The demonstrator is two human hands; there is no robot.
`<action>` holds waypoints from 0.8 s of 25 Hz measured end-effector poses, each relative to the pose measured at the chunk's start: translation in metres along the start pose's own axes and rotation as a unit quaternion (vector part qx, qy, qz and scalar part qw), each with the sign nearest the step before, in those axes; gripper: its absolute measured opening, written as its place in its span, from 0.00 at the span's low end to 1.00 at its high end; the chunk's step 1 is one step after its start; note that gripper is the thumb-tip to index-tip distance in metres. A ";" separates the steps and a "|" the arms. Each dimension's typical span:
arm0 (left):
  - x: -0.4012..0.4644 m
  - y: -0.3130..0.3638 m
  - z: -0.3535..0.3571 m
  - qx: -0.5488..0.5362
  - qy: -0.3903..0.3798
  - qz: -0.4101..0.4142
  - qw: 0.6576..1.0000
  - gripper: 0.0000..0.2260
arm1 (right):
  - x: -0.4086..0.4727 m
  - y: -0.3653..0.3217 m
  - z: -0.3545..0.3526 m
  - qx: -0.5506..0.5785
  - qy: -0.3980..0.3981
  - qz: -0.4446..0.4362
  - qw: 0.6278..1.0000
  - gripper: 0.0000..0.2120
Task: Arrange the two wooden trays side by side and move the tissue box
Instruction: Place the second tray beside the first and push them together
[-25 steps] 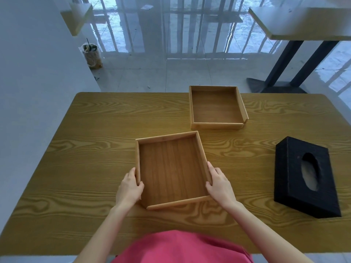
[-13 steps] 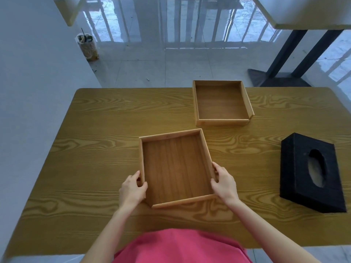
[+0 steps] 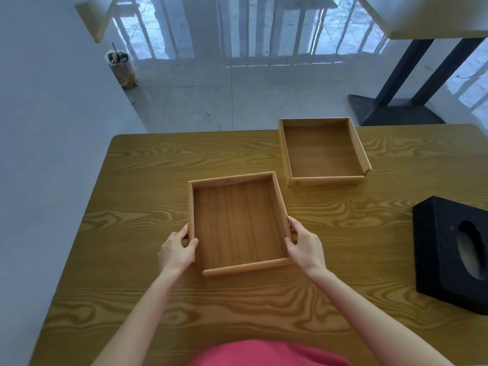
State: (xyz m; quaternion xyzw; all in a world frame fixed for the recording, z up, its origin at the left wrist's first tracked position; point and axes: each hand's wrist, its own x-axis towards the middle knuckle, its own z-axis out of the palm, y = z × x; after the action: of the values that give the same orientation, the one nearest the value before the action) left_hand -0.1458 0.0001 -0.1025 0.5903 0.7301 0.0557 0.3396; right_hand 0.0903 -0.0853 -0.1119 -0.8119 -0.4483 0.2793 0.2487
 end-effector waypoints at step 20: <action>0.011 0.015 0.016 0.132 -0.068 0.177 0.973 0.44 | 0.017 -0.004 0.017 -0.208 -0.083 -0.173 0.959 0.34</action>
State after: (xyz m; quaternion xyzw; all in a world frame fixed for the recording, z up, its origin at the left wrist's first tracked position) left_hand -0.1254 0.0093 -0.1129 0.7519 0.5905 -0.0218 0.2924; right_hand 0.0842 -0.0658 -0.1259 -0.7299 -0.6490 0.1987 0.0811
